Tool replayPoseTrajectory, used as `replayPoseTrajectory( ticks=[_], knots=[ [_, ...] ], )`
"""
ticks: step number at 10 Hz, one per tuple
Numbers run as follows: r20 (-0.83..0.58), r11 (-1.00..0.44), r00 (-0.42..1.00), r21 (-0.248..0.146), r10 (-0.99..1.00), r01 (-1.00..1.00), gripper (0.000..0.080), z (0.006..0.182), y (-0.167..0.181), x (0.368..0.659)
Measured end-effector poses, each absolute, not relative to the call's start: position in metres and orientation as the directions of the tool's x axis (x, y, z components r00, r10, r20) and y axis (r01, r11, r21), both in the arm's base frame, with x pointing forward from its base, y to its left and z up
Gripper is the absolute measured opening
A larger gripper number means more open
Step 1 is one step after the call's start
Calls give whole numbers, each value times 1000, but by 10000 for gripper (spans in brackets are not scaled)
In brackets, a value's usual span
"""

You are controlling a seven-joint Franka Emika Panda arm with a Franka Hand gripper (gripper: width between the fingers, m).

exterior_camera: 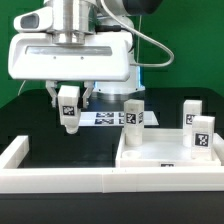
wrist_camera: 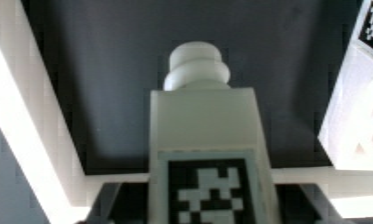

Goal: Assemble square table

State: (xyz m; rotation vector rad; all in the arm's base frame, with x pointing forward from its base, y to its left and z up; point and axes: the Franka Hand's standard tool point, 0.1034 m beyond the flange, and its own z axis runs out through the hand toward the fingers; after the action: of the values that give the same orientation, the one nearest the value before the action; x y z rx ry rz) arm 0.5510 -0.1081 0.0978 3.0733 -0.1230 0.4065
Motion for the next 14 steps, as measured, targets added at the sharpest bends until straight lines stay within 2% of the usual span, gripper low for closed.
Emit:
replayPoseTrajectory(
  ticks=[3, 4, 7, 10, 11, 12, 14],
  knots=[
    [259, -996, 963, 15, -77, -83, 287, 96, -103, 552],
    [258, -997, 963, -1, -78, -81, 287, 97, -95, 557],
    [301, -999, 952, -8, -54, -54, 287, 107, -78, 582],
    [383, -998, 923, 47, -30, -52, 287, 111, -84, 589],
    [440, -994, 898, 102, -1, -51, 287, 114, -93, 589],
    [477, -989, 879, 132, 5, -66, 287, 112, -99, 584],
    [478, -992, 878, 100, -23, -80, 287, 109, -85, 584]
  ],
)
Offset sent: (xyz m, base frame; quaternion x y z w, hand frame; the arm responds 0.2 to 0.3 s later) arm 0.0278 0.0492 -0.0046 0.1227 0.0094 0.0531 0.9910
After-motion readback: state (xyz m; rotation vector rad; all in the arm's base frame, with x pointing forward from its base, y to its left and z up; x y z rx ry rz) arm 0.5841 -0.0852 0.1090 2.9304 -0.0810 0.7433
